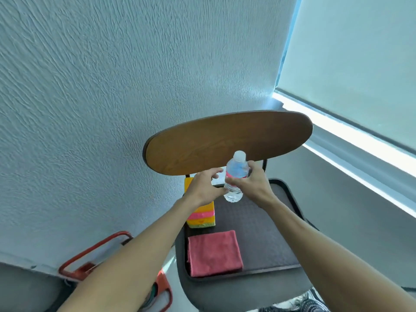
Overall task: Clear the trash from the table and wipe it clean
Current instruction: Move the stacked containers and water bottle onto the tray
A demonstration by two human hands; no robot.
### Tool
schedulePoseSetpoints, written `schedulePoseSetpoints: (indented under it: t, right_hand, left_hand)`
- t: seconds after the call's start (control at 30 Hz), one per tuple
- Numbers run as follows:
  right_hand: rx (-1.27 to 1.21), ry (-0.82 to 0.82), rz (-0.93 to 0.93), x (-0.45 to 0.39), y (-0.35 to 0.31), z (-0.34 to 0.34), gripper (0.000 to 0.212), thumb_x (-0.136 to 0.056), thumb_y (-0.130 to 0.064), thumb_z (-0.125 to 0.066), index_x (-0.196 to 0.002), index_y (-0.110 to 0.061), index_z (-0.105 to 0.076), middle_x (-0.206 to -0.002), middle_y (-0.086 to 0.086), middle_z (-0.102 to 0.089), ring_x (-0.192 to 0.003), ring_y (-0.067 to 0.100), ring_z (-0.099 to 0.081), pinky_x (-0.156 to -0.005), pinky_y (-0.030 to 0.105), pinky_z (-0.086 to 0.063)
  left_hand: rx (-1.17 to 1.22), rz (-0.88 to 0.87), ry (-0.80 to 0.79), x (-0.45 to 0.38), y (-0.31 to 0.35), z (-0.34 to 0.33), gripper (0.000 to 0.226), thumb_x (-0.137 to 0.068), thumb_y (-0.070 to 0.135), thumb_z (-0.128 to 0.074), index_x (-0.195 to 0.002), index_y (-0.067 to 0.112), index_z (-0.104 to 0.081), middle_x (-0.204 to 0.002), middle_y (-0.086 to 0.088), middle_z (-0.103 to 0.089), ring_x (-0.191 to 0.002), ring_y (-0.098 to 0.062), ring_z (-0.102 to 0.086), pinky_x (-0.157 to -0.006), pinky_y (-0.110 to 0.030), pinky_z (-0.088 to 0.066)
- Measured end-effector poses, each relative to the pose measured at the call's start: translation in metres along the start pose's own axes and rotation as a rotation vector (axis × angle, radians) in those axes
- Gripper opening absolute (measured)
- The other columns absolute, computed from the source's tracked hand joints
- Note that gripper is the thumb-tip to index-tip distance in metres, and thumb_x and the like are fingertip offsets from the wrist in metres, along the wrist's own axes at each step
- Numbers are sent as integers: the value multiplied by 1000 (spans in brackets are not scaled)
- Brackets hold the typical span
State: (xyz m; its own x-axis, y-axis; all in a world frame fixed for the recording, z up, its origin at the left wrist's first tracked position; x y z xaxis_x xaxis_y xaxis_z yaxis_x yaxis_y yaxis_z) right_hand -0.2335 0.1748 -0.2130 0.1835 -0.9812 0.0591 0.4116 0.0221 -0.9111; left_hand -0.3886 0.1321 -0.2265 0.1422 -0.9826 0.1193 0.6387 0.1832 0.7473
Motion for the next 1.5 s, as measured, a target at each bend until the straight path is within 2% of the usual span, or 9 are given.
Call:
schedulePoseSetpoints:
  t: [0.17, 0.3, 0.43, 0.63, 0.8, 0.93, 1.03, 1.23, 1.5]
  right_hand:
    - [29, -51, -35, -22, 38, -22, 43, -71, -22, -83, -104, -18, -57, -94, -6, -63, -91, 16, -63, -77, 30, -48]
    - [43, -109, -57, -33, 57, -43, 45, -71, -22, -83, -107, -20, -55, -99, -4, -64, -93, 16, -62, -80, 30, -48]
    - [46, -164, -54, -35, 66, -62, 49, -72, -21, -82, -114, -16, -56, -102, -4, -62, -96, 17, -60, -83, 32, -47]
    - [47, -195, -59, -36, 77, -76, 51, -71, -18, -83, -115, -16, -56, -102, -3, -64, -94, 16, -61, -82, 31, -47]
    - [19, -184, -65, -37, 80, -77, 48, -73, -19, -82, -112, -19, -55, -101, -5, -64, -93, 15, -61, -79, 28, -45]
    - [-17, -181, -95, -38, 85, -79, 67, -74, -20, -83, -132, -17, -49, -114, -3, -63, -103, 15, -60, -84, 26, -42]
    - [-29, -150, -184, -34, 100, -82, 89, -69, -22, -84, -144, -17, -37, -125, -2, -58, -114, 16, -56, -98, 36, -46]
    - [-78, -129, -371, -16, 133, -93, 61, -80, -23, -76, -135, -22, -49, -122, 5, -66, -113, 24, -61, -98, 40, -48]
    - [-140, -84, -388, -31, 133, -100, 53, -86, -22, -70, -135, -32, -53, -104, 2, -71, -100, 21, -66, -87, 37, -51]
  left_hand:
    - [-214, 88, 49, -2, -37, 5, 57, -80, 35, -72, -134, 25, -57, -138, 0, -57, -133, -20, -44, -110, -34, -37]
    - [-341, 128, 11, 5, -57, -1, 59, -85, 36, -69, -140, 24, -51, -148, -5, -45, -138, -22, -33, -112, -32, -27]
    - [-425, 140, -71, 12, -71, -13, 76, -81, 53, -69, -147, 28, -41, -158, -5, -27, -145, -24, -21, -117, -36, -18]
    - [-493, 117, -136, 21, -77, -24, 101, -71, 64, -73, -153, 30, -26, -162, -2, -12, -148, -22, -10, -117, -40, -17]
    - [-496, 105, -92, 22, -77, -23, 90, -79, 58, -69, -153, 29, -26, -162, -2, -14, -149, -21, -11, -118, -41, -20]
    - [-498, 95, -53, 23, -78, -24, 82, -85, 59, -62, -152, 29, -28, -162, -2, -15, -149, -21, -12, -118, -42, -20]
    - [-500, 96, -44, 23, -78, -26, 81, -86, 60, -60, -153, 30, -27, -163, -2, -14, -150, -21, -11, -118, -43, -20]
    - [-490, 98, -29, 22, -78, -26, 81, -86, 61, -59, -153, 29, -26, -163, -3, -14, -150, -21, -10, -118, -43, -19]
    - [-486, 78, -32, 20, -79, -26, 81, -87, 60, -59, -153, 27, -26, -163, -4, -13, -150, -22, -9, -118, -42, -19]
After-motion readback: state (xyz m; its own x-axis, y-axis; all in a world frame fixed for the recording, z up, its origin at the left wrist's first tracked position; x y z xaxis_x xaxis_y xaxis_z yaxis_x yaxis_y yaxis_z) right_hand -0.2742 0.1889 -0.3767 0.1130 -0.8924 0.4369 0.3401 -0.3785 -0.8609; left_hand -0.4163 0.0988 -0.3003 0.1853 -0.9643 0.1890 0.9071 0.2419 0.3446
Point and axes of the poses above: each hand's wrist, its own x-axis away from the middle knuckle, its own z-axis out of the back of the hand, y = z × x, the point moved 9 cm from there along -x, towards the middle knuckle
